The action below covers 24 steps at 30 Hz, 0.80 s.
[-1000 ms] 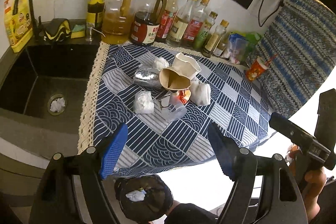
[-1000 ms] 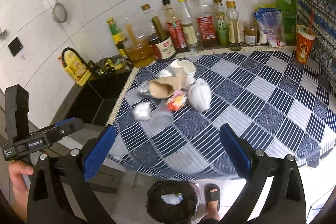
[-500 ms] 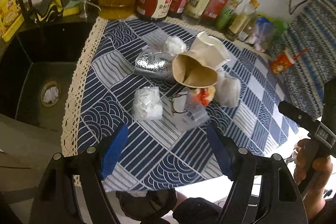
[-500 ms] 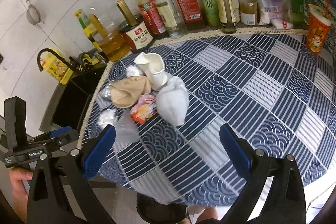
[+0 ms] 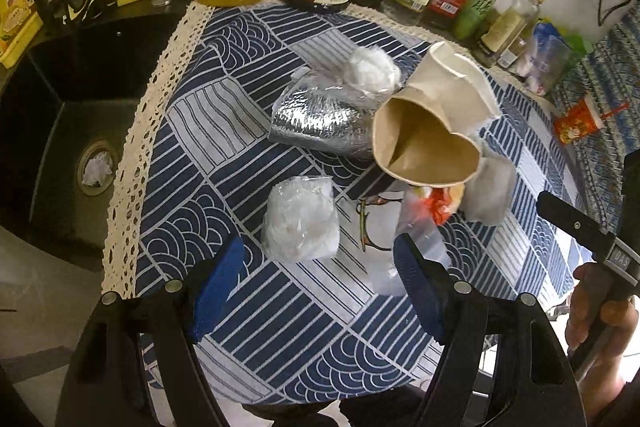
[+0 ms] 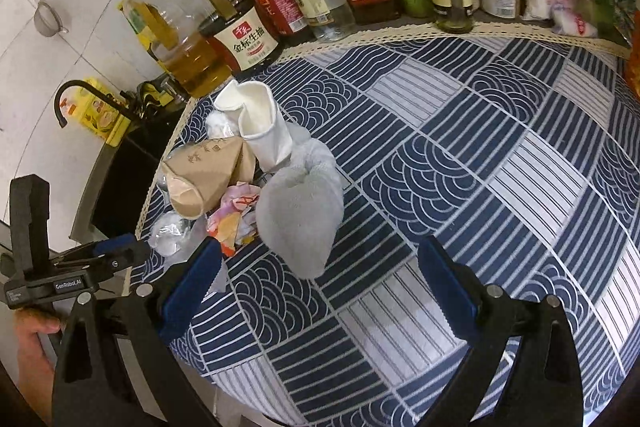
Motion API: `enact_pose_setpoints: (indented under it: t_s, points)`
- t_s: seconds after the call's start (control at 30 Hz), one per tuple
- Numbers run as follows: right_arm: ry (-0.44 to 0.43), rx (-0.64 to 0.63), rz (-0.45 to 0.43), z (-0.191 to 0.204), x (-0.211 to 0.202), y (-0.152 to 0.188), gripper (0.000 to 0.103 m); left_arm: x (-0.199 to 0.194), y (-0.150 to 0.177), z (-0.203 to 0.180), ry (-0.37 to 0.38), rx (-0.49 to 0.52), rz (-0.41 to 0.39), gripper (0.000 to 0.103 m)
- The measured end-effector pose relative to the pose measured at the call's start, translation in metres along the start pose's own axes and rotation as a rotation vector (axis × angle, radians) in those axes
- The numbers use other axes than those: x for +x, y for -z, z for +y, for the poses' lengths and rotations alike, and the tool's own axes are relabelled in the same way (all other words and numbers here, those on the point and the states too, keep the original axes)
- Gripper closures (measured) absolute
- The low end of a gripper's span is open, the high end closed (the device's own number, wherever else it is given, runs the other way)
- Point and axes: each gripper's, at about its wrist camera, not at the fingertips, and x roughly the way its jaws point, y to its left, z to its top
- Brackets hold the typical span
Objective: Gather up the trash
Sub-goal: 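Grasp the plastic bag of tissues with the left tool while the right tool grasps a white tissue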
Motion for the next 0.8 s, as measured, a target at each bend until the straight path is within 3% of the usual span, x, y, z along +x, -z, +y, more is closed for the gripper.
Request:
enact_pose_setpoints:
  t_s: [0.13,0.2,0.37,0.43,0.6,0.8]
  points:
    - [-0.054,0.016,0.030,-0.003,0.012,-0.003,0.010,0.010,-0.005,0.002,-0.045,0.000,0.016,0.030]
    - [-0.070,0.011,0.038,-0.003,0.017,-0.005,0.013,0.016,-0.008,0.002,-0.061,0.005,0.029,0.036]
    - [-0.094,-0.001,0.053,-0.002,0.031,-0.007,0.025,0.028,-0.012,0.005,-0.088,0.002,0.053,0.036]
    - [-0.092,0.001,0.064,-0.002,0.037,-0.007,0.037,0.031,-0.012,0.004,-0.093,0.004,0.060,0.036]
    - [-0.097,-0.008,0.080,0.000,0.051,-0.008,0.047,0.035,-0.014,0.002,-0.114,0.013,0.064,0.036]
    - [-0.099,-0.021,0.074,0.000,0.053,-0.008,0.065,0.041,-0.015,0.001,-0.108,0.022,0.085,0.052]
